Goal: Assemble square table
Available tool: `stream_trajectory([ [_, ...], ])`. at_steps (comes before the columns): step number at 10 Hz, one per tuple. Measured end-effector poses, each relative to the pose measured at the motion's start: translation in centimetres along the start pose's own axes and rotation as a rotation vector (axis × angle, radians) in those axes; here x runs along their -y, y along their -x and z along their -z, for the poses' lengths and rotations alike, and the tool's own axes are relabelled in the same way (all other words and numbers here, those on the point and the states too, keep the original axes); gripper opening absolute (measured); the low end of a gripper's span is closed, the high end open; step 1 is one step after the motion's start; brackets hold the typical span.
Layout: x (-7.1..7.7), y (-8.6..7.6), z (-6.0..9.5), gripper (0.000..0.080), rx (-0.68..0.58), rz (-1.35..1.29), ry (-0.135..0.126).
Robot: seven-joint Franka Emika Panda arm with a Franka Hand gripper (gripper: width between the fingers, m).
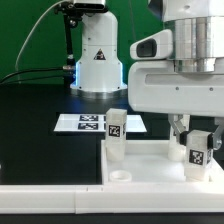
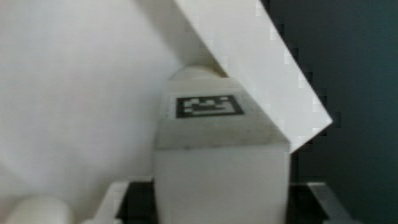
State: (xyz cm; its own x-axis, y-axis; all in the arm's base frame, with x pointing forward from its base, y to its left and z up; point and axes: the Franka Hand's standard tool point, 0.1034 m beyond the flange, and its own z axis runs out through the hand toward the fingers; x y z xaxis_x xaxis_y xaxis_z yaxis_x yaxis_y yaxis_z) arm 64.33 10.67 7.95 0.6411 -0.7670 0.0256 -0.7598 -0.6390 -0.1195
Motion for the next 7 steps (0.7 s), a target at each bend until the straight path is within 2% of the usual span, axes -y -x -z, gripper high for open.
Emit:
stream_trajectory([
  [7, -0.02, 0.07, 0.01, 0.0286, 0.002, -0.048, 0.003],
])
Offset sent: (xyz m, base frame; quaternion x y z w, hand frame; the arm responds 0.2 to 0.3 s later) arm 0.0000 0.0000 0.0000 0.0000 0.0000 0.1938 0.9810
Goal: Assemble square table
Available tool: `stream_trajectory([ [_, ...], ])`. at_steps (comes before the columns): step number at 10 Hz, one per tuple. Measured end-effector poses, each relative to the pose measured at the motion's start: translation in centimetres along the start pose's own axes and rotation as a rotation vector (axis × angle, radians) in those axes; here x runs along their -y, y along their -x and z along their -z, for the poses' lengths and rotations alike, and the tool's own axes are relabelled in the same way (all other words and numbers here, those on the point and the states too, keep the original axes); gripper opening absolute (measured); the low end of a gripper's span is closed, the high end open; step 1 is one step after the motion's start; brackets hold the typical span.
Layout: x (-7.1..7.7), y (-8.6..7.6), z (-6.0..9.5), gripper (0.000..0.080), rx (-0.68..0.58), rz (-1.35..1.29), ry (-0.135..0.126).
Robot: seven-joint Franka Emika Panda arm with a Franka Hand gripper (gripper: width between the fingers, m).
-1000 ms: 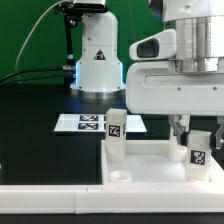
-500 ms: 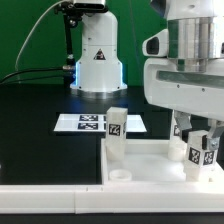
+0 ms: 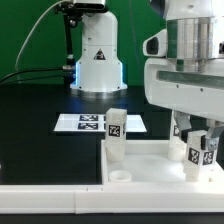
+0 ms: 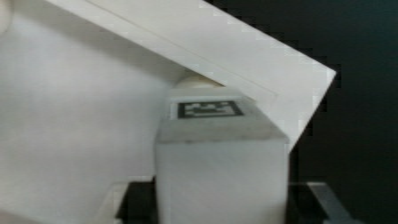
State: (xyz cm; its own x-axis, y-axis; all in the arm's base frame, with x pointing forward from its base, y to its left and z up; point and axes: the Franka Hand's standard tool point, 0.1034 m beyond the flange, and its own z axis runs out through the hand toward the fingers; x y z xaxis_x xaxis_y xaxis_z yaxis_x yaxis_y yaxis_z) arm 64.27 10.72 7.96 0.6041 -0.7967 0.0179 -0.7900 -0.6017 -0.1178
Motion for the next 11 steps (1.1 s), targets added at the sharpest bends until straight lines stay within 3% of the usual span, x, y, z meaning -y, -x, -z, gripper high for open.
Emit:
stream_trajectory([
  [4, 0.0, 0.0, 0.0, 0.0287, 0.0, 0.0, 0.0],
  [5, -0.19, -0.07, -0.05, 0.0287, 0.007, -0.313, 0.002],
  [8, -0.3, -0.21, -0.04, 0.0287, 0.002, -0.367, 0.004],
  [11, -0.56, -0.06, -0.09, 0.0287, 0.061, -0.902, -0.025],
])
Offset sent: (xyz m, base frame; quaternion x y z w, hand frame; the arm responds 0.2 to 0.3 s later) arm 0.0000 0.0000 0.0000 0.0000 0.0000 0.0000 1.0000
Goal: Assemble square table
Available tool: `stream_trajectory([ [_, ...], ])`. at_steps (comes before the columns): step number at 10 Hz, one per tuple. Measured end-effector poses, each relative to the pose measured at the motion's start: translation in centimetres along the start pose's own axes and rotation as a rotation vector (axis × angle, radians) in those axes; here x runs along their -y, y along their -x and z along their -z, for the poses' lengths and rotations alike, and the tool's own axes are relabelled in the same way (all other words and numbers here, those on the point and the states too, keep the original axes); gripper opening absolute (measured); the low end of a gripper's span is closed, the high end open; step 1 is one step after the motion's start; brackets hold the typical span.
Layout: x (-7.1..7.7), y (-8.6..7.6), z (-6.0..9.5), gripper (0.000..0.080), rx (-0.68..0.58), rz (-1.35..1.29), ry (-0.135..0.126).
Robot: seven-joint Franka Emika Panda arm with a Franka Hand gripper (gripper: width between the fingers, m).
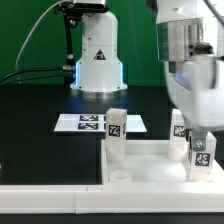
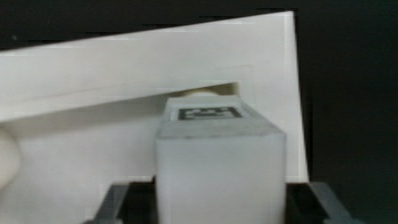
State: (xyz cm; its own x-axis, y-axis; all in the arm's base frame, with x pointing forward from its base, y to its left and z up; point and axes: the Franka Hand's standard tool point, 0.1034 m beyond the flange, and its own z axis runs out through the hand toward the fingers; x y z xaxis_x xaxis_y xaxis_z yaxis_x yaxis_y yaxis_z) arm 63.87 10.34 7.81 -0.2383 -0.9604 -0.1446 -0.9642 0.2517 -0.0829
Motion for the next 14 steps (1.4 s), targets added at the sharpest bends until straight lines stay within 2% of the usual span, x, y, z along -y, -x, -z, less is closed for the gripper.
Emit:
stream_trajectory([
  [1, 0.0, 0.0, 0.0, 0.0287, 0.016, -0.059, -0.007],
  [5, 0.0, -0.3, 0.1, 0.0288, 0.011, -0.221, -0.007],
  [6, 0.0, -0.3, 0.0, 0.0339, 0.01, -0.222, -0.006],
  [7, 0.0, -0.3, -0.1, 0.0339, 0.009, -0.218, -0.005],
  [8, 0.0, -0.3, -0.1, 0.0523, 0.009, -0.218, -0.005],
  [9, 0.2, -0.4, 0.1, 0.0523, 0.01, -0.195, -0.007],
  [10, 1.1, -1.0, 1.7, 0.0627, 0.019, -0.124, -0.02],
  [11, 2.4, -2.1, 3.4, 0.0643, 0.028, -0.092, -0.049],
  [12, 3.5, -2.5, 4.2, 0.0643, 0.032, -0.103, -0.063],
  [14, 3.2, -2.2, 3.6, 0.0648, 0.027, -0.106, -0.057],
])
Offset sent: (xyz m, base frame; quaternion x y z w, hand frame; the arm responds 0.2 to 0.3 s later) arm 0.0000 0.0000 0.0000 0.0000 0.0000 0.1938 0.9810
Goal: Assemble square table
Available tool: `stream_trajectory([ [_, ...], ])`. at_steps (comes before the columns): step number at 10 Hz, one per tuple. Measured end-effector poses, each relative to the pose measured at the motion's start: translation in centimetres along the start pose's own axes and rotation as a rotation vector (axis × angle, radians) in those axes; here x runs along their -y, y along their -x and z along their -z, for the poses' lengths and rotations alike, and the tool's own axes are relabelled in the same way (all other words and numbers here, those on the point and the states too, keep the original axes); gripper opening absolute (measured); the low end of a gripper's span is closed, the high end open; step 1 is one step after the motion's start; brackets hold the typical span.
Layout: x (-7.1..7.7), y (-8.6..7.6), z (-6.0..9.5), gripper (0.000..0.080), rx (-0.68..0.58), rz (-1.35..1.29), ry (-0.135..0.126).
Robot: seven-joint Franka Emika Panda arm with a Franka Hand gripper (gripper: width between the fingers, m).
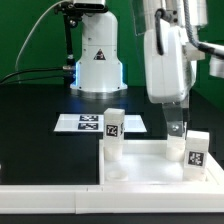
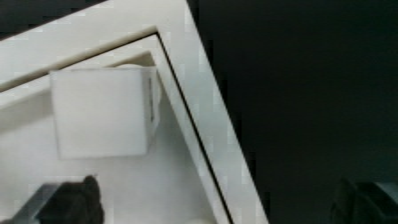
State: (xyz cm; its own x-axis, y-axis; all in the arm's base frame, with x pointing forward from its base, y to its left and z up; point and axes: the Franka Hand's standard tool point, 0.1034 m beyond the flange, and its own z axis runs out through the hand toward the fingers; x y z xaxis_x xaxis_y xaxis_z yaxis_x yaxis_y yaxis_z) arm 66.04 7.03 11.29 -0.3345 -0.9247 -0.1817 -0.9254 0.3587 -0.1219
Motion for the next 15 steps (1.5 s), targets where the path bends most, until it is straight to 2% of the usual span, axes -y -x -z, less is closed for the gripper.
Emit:
stream_trajectory([
  [3, 0.1, -0.5, -0.1, 0.0648, -0.005, 0.067, -0.001],
  [5, 1.2, -3.6, 0.2, 0.0648, -0.021, 0.265, -0.013],
  [7, 2.9, -7.3, 0.6, 0.0648, -0.038, 0.544, -0.012],
  [8, 3.3, -8.2, 0.6, 0.0648, -0.044, 0.634, -0.014],
  [9, 3.5, -8.2, 0.7, 0.0648, -0.052, 0.71, -0.027],
  [12, 3.6, -8.3, 0.7, 0.0648, -0.056, 0.9, -0.022],
  [13, 3.7, -8.9, 0.7, 0.0648, -0.063, 1.016, -0.025],
  [14, 3.7, -11.2, 0.4, 0.0648, -0.067, 1.143, -0.02],
  [15, 3.5, -13.1, 0.3, 0.0648, -0.04, 1.195, 0.016],
])
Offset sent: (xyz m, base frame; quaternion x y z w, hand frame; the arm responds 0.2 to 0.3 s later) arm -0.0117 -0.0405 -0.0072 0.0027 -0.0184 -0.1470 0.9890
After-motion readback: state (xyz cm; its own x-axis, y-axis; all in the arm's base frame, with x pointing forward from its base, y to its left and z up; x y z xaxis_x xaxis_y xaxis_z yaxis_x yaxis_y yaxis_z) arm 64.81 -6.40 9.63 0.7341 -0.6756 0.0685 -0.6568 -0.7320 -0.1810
